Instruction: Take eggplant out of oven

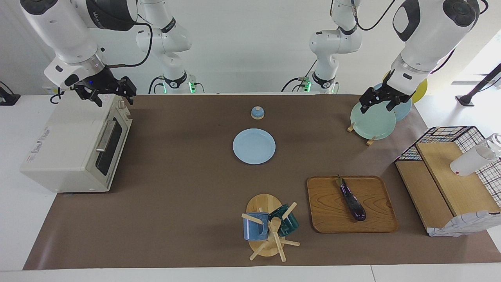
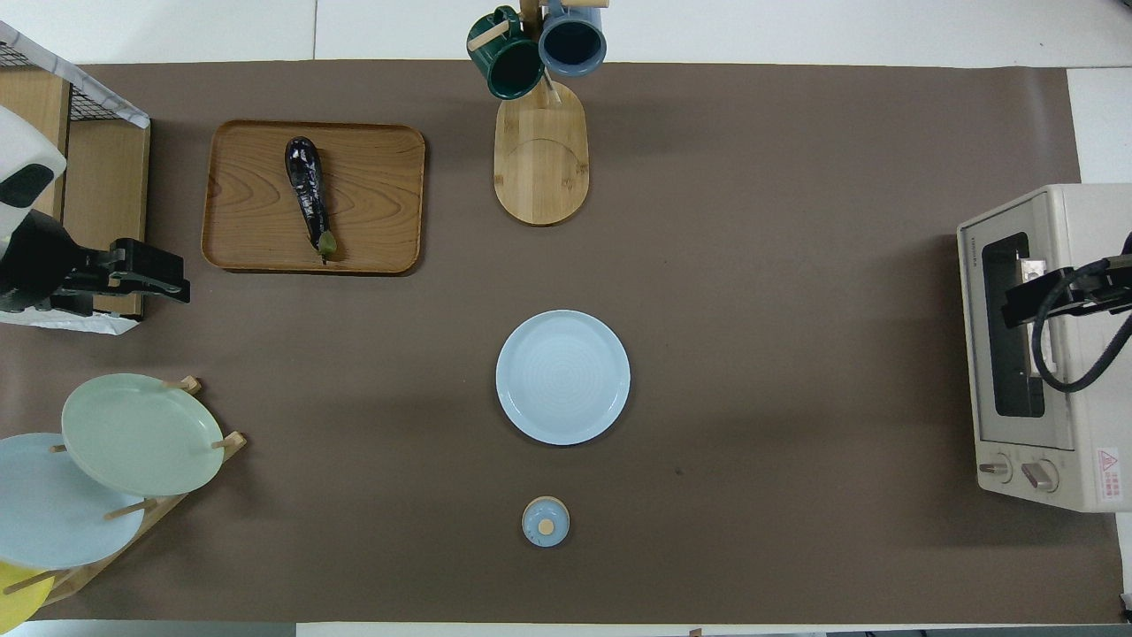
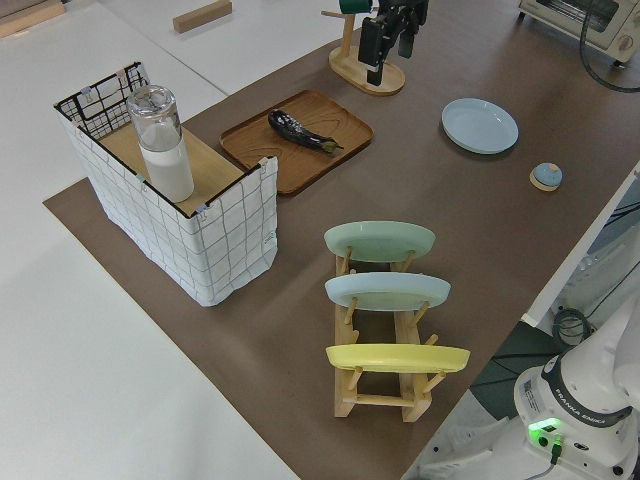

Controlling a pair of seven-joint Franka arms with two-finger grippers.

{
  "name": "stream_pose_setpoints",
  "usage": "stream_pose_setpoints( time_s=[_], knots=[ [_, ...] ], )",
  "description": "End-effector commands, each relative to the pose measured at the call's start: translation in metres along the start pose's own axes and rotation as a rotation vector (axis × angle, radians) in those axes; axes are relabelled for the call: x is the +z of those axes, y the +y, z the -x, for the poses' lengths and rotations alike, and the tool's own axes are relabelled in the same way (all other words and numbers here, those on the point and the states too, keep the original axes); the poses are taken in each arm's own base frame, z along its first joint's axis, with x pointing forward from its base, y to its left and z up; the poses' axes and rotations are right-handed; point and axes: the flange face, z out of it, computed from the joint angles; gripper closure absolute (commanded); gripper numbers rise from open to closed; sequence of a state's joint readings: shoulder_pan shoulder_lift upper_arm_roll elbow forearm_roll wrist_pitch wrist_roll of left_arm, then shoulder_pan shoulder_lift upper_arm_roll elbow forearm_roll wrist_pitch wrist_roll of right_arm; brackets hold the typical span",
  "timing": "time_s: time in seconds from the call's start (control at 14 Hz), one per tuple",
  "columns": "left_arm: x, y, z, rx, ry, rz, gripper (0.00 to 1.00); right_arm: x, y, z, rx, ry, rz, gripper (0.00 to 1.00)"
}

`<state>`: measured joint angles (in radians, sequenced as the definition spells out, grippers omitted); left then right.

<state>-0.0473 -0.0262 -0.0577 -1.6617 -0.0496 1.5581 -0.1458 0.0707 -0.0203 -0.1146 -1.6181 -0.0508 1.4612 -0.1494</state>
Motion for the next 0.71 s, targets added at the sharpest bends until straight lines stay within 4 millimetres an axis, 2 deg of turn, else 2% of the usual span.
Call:
stream_pose_setpoints(
  time_s=[0.0,0.64],
  knots=[
    [-0.0032,-0.0006,0.0033,-0.01,0.011,0.018,0.0,-0.005,-0.0005,0.0019,0.012,0.021,-0.014,0.0],
    [-0.0037,0.0044,0.0034,-0.002,0.009,0.015,0.0,-0.005,-0.0005,0.0019,0.012,0.021,-0.014,0.0]
  ],
)
